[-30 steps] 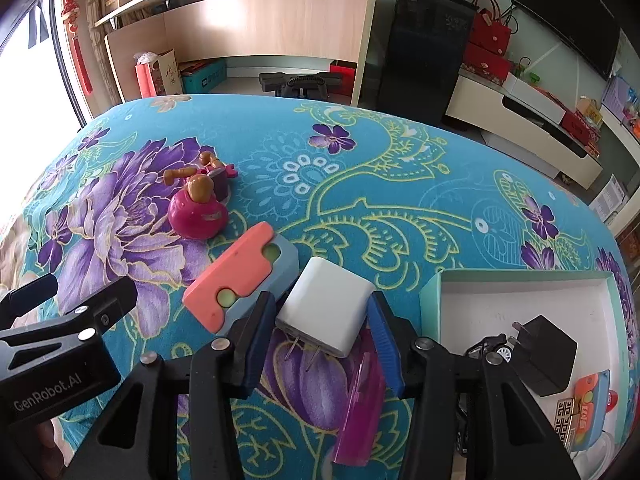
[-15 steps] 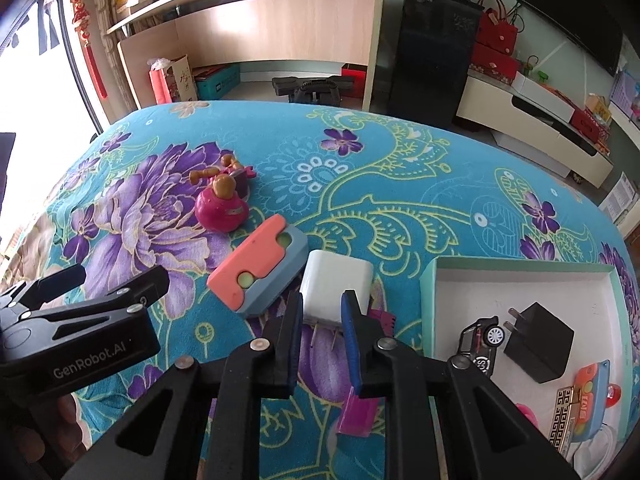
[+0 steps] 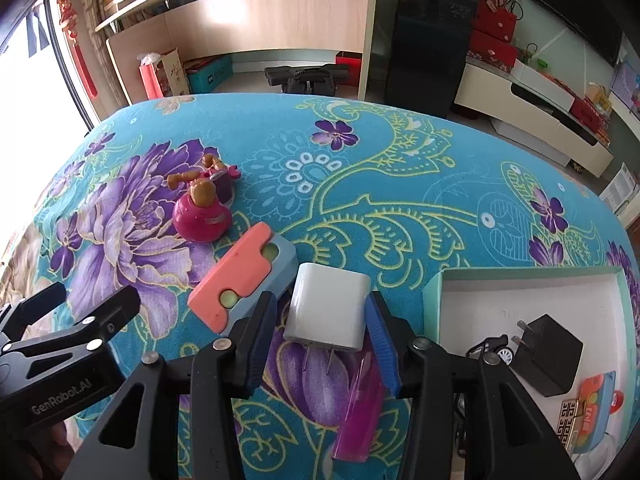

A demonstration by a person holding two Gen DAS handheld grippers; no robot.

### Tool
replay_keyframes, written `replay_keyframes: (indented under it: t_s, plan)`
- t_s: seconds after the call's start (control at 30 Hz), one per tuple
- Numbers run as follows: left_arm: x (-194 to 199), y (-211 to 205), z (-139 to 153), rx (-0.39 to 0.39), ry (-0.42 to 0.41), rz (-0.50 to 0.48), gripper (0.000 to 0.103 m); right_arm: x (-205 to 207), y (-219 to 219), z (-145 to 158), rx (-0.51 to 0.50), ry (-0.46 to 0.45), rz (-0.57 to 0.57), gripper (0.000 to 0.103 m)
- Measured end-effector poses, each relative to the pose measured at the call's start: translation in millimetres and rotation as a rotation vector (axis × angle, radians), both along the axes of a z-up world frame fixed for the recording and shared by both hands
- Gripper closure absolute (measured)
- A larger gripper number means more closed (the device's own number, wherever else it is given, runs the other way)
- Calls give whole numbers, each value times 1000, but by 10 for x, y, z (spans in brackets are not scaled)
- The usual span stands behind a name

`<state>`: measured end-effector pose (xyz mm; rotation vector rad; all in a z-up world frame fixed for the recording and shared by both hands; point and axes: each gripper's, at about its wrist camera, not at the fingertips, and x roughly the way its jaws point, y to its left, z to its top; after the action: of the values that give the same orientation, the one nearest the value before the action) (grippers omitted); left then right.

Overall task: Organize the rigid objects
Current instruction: 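Grasp the orange-and-blue card holder with the left tool while the right tool holds the charger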

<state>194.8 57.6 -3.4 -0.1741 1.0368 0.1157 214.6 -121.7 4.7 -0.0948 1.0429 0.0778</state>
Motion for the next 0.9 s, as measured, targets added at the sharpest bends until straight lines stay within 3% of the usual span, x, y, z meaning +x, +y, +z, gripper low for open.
replay_keyframes:
  t_s: [0.13,0.37,0.73,0.9]
  plan:
    - [3,-9,-6,-1,1,-3,0,100,-23,-119,7,42,-2,56]
    - [-1,-27,-1,-1,-1,-12,0,20,-30,-95,22,29,-8,57]
    - [35,-316,75,-56,-54,-121,0,-350,-338,346,9,-44,-146,57]
    - [85,-622,121,-31,-90,-203,2,-465,-552,477,20,-63,-208,57]
